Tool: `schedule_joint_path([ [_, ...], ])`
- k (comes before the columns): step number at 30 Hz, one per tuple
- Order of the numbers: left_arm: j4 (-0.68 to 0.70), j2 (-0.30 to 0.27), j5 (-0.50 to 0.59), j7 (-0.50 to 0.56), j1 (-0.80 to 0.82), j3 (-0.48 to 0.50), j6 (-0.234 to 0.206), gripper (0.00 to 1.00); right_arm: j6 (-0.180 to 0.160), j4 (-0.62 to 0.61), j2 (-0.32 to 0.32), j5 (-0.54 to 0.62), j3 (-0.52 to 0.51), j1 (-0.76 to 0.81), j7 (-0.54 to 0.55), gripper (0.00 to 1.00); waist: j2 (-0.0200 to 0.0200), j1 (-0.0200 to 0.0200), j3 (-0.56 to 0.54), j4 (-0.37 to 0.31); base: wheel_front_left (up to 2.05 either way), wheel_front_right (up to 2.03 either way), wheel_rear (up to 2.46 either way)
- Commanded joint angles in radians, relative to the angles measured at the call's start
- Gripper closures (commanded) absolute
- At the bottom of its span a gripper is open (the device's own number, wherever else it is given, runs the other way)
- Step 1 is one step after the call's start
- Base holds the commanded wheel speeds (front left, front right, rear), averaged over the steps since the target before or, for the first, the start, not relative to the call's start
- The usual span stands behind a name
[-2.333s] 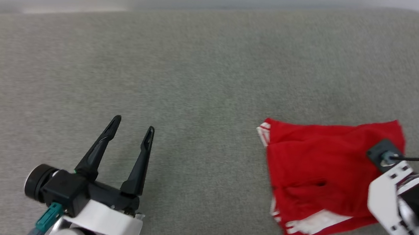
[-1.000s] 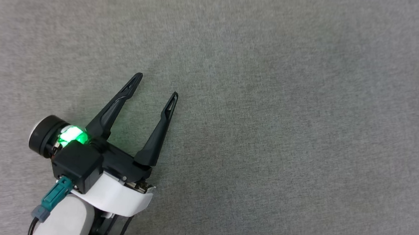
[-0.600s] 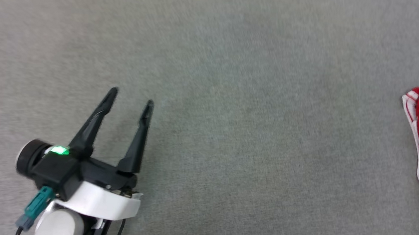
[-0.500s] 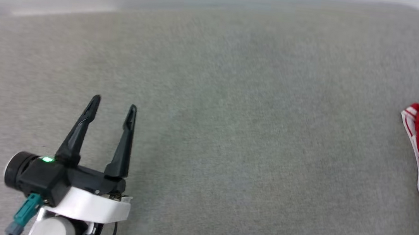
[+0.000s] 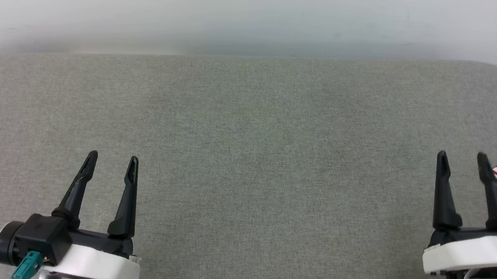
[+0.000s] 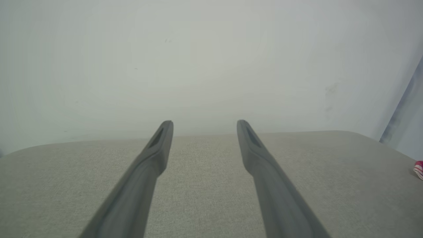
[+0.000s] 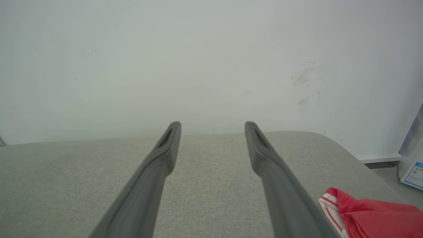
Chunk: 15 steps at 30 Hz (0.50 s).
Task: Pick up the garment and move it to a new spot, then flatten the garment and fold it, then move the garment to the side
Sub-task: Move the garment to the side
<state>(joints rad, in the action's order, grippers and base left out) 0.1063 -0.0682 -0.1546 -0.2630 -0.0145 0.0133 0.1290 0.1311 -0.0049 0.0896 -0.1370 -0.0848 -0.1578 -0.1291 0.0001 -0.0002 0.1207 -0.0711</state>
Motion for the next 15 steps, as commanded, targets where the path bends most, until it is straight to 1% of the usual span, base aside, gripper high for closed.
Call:
schedule_joint_path([
  [1, -0.01, 0.003, 0.014, -0.002, -0.014, 0.007, 0.0, 0.0, -0.001, 0.03, -0.013, -0.023, 0.007, 0.03, -0.029, 0.0, -0.0001, 0.0002, -0.012, 0.007, 0.0, 0.0, 0.0],
  [7, -0.025, 0.009, 0.023, -0.002, -0.021, 0.011, 0.001, 0.0, -0.001, 0.085, -0.029, -0.037, 0.04, 0.052, -0.072, 0.0, -0.0001, 0.0002, -0.02, 0.006, 0.0, 0.0, 0.0],
  [15, -0.017, 0.013, 0.02, -0.002, -0.019, 0.024, 0.001, 0.0, -0.001, 0.099, -0.035, -0.027, 0.045, 0.034, -0.085, 0.0, -0.0001, 0.0002, -0.021, 0.004, 0.0, 0.0, 0.0],
])
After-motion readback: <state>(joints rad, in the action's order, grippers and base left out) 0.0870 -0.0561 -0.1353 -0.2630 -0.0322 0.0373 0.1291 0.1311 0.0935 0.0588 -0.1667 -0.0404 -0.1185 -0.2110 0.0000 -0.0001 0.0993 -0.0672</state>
